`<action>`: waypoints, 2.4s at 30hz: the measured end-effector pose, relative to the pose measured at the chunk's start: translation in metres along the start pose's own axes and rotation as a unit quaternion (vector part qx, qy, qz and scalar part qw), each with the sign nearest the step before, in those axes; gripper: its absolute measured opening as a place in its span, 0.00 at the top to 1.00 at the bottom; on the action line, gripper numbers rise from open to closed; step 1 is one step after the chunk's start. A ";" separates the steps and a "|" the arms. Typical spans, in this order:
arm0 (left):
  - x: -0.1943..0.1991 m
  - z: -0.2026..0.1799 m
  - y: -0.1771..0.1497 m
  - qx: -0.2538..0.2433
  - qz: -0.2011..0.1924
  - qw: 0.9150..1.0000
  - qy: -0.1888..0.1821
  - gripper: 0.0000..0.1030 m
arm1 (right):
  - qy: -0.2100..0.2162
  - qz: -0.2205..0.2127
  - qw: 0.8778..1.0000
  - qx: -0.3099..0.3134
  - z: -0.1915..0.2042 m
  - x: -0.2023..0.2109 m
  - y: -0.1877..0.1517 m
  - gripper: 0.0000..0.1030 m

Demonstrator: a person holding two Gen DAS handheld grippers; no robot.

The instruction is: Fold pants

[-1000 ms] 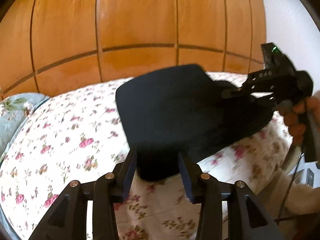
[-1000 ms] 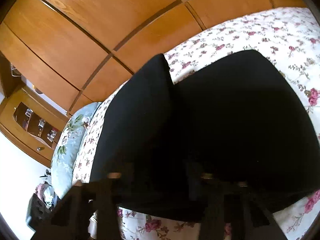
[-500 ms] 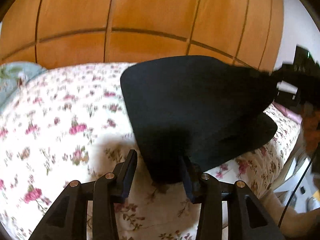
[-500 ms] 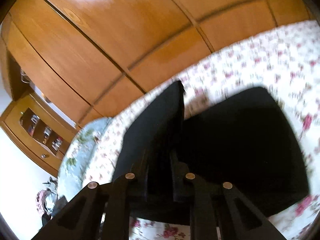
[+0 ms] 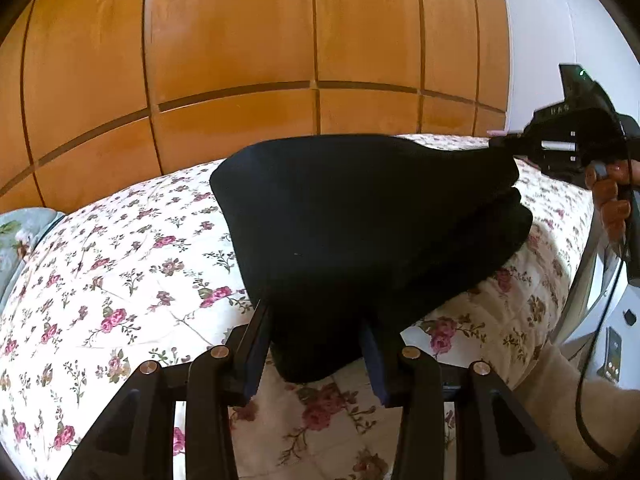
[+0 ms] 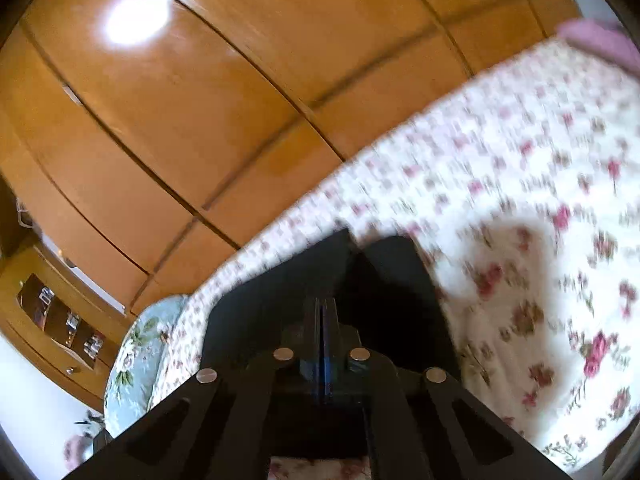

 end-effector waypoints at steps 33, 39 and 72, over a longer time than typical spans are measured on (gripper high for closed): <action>0.001 -0.017 -0.005 -0.051 0.006 0.998 0.023 0.74 | -0.081 0.024 0.990 0.110 0.007 -0.032 -0.012 0.86; 0.009 -0.011 -0.010 -0.041 0.007 0.999 0.007 0.73 | -0.076 0.022 0.994 0.080 -0.009 -0.045 -0.022 0.84; -0.001 0.046 0.122 0.045 -0.030 0.997 -0.059 0.71 | -0.130 0.027 0.969 0.206 0.053 -0.085 0.038 0.68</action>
Point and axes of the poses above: each gripper's, at about its wrist camera, not at the fingertips, and x roughly against the way its jaws point, z to its left, y to its top, the point moved 3 cm from there along -x, roughly the way its jaws point, and after that the axes turned 8 degrees about -y, right-handed, at the moved point
